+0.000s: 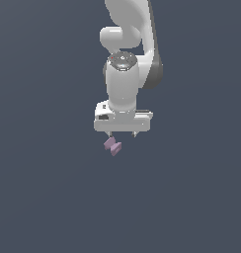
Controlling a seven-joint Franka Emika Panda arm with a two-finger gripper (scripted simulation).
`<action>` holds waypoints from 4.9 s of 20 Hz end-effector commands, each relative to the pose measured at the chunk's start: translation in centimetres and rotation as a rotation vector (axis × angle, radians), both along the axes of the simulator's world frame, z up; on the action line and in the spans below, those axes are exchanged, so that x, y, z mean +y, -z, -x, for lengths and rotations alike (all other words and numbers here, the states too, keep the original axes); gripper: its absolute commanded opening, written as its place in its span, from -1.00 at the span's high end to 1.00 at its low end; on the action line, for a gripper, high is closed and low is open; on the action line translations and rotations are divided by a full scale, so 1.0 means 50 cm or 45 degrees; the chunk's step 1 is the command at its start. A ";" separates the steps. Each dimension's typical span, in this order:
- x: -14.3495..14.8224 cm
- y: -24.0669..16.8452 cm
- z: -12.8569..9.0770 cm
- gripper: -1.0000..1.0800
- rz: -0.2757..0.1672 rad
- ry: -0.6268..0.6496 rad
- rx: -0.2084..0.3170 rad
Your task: Pick up the object and move it to a goal position.
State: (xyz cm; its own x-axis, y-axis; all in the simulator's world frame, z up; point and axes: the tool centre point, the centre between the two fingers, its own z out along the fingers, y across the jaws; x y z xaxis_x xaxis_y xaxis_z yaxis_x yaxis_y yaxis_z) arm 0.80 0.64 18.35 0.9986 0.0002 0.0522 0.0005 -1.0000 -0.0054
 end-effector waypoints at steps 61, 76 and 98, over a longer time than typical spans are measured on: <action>-0.089 0.190 0.067 -0.92 -0.018 0.924 0.066; -0.090 0.285 0.068 -0.92 -0.018 0.930 0.066; -0.003 0.255 0.059 1.00 -0.019 0.929 0.066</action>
State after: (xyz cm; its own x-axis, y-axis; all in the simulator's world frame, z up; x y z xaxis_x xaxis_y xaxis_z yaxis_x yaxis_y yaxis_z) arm -2.27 -0.58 5.25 0.7445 -0.6676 -0.0002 -0.6676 -0.7445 -0.0001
